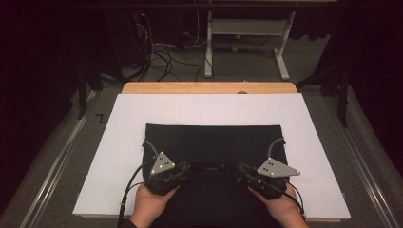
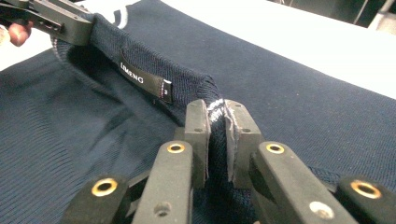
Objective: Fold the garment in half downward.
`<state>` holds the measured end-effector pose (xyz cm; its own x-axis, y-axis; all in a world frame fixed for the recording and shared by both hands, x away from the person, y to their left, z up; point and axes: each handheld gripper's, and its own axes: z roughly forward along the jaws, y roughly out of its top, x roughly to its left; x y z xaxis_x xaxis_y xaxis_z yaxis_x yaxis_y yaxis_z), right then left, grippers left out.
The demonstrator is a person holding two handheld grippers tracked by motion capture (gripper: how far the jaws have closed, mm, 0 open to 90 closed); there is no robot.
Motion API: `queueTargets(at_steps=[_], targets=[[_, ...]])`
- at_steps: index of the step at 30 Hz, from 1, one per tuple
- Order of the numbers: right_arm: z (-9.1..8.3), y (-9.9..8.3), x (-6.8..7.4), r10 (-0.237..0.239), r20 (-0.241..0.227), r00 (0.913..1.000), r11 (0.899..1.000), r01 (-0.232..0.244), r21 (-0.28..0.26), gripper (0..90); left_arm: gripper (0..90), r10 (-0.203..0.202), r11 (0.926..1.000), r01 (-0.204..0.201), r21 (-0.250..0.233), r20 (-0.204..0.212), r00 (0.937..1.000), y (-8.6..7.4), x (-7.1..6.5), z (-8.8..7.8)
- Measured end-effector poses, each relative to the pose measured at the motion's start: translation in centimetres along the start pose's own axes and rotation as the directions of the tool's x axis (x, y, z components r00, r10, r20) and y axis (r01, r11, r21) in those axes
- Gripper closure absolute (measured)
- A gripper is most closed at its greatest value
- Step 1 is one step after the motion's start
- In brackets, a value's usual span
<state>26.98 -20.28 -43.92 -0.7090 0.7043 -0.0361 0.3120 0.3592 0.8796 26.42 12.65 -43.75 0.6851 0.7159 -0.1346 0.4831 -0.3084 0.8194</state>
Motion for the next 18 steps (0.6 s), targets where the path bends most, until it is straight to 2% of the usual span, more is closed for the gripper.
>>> queueTargets(at_steps=[6, 11, 15, 18], targets=[[-1.6, -0.7, 0.8, -0.009, -0.032, 0.9994, 1.000, 0.009, -0.018, 82.2, 72.5, 0.014, 0.9999, -0.013, -0.009, 0.033, 0.9994, -1.0, -1.3, -1.3], [-2.7, -1.1, 1.5, -0.017, -0.052, 0.9985, 0.999, 0.016, -0.028, 82.3, 72.5, 0.033, 0.9995, -0.033, -0.003, 0.040, 0.9987, -1.5, -2.2, -1.8], [-3.5, -1.4, 1.9, -0.021, -0.063, 0.9978, 0.999, 0.019, -0.035, 82.3, 72.4, 0.028, 0.9996, -0.028, -0.005, 0.048, 0.9984, -1.6, -2.8, -2.5], [-4.5, -1.4, 2.1, -0.023, -0.065, 0.9976, 0.998, 0.020, -0.055, 82.3, 72.2, 0.056, 0.9983, -0.055, -0.017, 0.040, 0.9976, -1.6, -3.5, -3.2]])
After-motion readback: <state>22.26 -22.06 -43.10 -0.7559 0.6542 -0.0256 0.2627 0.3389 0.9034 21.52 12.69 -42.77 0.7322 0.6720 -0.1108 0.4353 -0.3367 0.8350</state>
